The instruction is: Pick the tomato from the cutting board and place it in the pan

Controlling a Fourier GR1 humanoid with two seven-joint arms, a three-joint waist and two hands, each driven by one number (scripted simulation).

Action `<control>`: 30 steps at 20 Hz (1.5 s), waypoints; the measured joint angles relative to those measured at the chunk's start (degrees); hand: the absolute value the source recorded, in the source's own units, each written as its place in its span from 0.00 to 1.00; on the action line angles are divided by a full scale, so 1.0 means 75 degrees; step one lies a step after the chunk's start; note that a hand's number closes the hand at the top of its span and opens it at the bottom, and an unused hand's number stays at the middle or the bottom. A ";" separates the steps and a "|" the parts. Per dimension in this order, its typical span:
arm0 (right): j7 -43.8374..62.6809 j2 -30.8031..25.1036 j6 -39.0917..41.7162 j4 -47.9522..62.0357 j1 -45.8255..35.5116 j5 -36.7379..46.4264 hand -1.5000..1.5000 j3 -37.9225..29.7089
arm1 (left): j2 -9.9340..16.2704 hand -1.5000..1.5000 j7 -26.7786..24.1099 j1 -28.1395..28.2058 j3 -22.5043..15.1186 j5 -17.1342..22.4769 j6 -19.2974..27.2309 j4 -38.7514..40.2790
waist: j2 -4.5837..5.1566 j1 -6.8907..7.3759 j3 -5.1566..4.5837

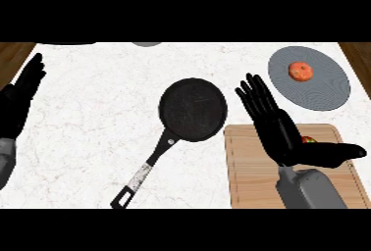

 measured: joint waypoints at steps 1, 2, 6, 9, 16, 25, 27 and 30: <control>0.0049 -0.0108 0.0019 0.0070 -0.0024 -0.0054 0.00 -0.0198 | -0.0062 0.50 0.0015 0.0083 -0.0014 -0.0046 0.0044 -0.0062 | 0.0004 -0.0029 0.0006; 0.0087 -0.0237 -0.0035 0.0222 -0.0067 -0.0099 0.00 -0.0461 | -0.0115 0.50 0.0060 0.0224 -0.0051 -0.0071 0.0087 -0.0183 | 0.0006 -0.0033 0.0011; 0.0423 -0.1031 -0.0850 0.0819 -0.0159 -0.0062 0.00 -0.1743 | -0.0501 0.50 0.0039 0.0805 -0.0311 -0.0139 0.0249 -0.0242 | 0.0030 -0.0096 0.0013; 0.0872 -0.1881 -0.1806 0.1517 0.0352 0.0697 0.00 -0.2226 | -0.0685 0.50 0.0112 0.1134 -0.0412 -0.0062 0.0259 -0.0189 | 0.0080 -0.0321 -0.0041; 0.2285 -0.3279 -0.2867 0.1859 0.1865 0.1376 0.00 -0.2824 | -0.1095 0.50 0.0104 0.2046 -0.0761 -0.0090 0.0414 -0.0673 | -0.0015 -0.0330 -0.0007; 0.4329 -0.5356 -0.1327 0.0589 0.2250 0.1943 0.00 -0.2243 | -0.1306 0.50 0.0222 0.2505 -0.1014 -0.0311 0.0467 -0.1195 | 0.0002 -0.0192 0.0009; 0.4883 -0.5632 -0.0840 0.0367 0.1901 0.1819 0.00 -0.2124 | -0.1380 0.50 0.0204 0.2545 -0.1062 -0.0354 0.0476 -0.1281 | 0.0014 -0.0134 0.0012; 0.5474 -0.5835 -0.0095 0.0262 0.1376 0.1607 0.00 -0.1979 | -0.1436 0.50 0.0255 0.2469 -0.1020 -0.0418 0.0461 -0.1260 | 0.0025 -0.0104 0.0014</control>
